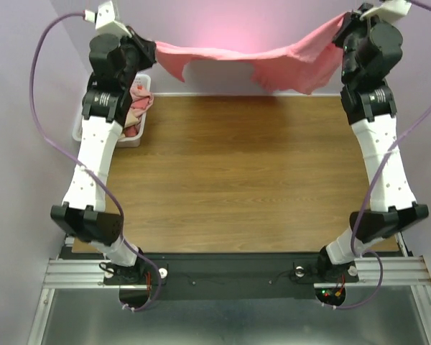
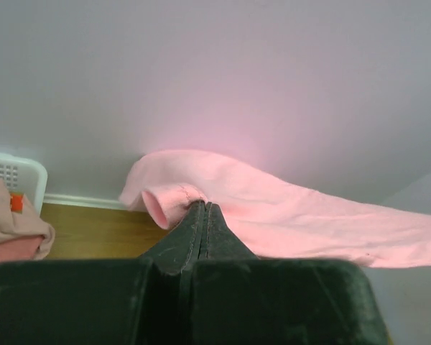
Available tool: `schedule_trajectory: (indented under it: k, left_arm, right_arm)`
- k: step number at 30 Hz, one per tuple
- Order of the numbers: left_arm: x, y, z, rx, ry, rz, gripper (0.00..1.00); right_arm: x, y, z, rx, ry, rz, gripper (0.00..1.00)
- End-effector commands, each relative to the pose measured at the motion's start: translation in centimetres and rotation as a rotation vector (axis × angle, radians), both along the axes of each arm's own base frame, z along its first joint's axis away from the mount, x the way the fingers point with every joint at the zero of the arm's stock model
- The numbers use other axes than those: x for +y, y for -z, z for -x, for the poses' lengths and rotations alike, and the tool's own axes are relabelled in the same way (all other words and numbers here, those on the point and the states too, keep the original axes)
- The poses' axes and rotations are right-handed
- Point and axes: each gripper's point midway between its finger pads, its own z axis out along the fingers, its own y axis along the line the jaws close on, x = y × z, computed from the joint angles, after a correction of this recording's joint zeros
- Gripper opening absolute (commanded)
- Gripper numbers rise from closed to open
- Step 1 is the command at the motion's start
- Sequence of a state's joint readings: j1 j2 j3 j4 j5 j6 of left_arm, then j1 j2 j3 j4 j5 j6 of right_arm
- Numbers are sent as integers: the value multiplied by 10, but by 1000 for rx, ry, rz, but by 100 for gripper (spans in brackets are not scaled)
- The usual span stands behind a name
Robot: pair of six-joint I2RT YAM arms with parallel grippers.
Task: Fold and stack the t-shirts
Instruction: Flatten the tshirt out
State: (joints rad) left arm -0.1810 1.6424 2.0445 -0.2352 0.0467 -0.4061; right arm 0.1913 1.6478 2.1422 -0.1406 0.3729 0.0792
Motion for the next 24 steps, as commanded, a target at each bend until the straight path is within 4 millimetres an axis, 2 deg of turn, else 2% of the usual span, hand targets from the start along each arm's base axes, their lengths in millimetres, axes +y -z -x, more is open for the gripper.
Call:
schedule_trajectory:
  k: [1, 2, 4, 5, 6, 7, 8, 10, 11, 12, 13, 14, 15, 16, 17, 18, 19, 20, 21, 23, 24]
  left_arm:
    - [5, 23, 15, -44, 7, -21, 0]
    - [6, 54, 21, 1, 4, -25, 0]
    - [8, 80, 29, 16, 2, -19, 0]
    - [8, 96, 33, 30, 1, -13, 0]
    - [9, 127, 44, 65, 6, 7, 0]
    - [8, 141, 50, 79, 15, 15, 0]
    - [8, 172, 62, 121, 17, 41, 0]
    - [9, 200, 73, 157, 16, 54, 0]
    - [11, 227, 83, 205, 3, 72, 0]
    - [12, 240, 89, 227, 1, 74, 0]
    - [14, 264, 101, 270, -5, 82, 0]
    - [16, 274, 107, 288, -12, 95, 0]
    - [16, 283, 114, 305, -15, 109, 0]
    - [17, 293, 120, 323, -19, 118, 0]
    - [20, 313, 132, 356, -28, 122, 0]
    - [20, 323, 139, 373, -32, 131, 0]
    - [20, 331, 145, 391, -35, 154, 0]
    - [20, 341, 152, 409, -32, 161, 0]
    - [22, 359, 162, 438, -37, 163, 0]
    - [23, 376, 172, 479, -43, 172, 0]
    - [22, 391, 183, 521, -39, 175, 0]
  right_arm:
    - [5, 23, 19, 21, -64, 0, 1]
    - [9, 65, 13, 109, -80, 7, 1]
    - [11, 92, 22, 158, -102, -16, 1]
    - [10, 94, 42, 151, -120, -28, 0]
    - [13, 135, 42, 231, -134, -29, 1]
    - [15, 137, 62, 218, -164, -65, 0]
    - [16, 175, 65, 288, -167, -77, 1]
    - [17, 199, 82, 316, -184, -136, 1]
    - [18, 226, 96, 361, -195, -153, 0]
    - [22, 238, 104, 383, -224, -200, 0]
    - [25, 244, 118, 389, -251, -226, 1]
    - [30, 269, 120, 447, -268, -244, 0]
    - [37, 288, 132, 484, -304, -302, 1]
    - [40, 301, 139, 520, -319, -325, 0]
    - [42, 319, 148, 576, -325, -339, 0]
    - [45, 327, 157, 599, -341, -383, 1]
    - [45, 357, 166, 670, -325, -402, 1]
    - [45, 377, 177, 740, -314, -425, 1]
    - [44, 392, 186, 780, -304, -443, 0]
    - [41, 409, 201, 822, -279, -467, 0]
    - [35, 430, 215, 898, -235, -480, 0]
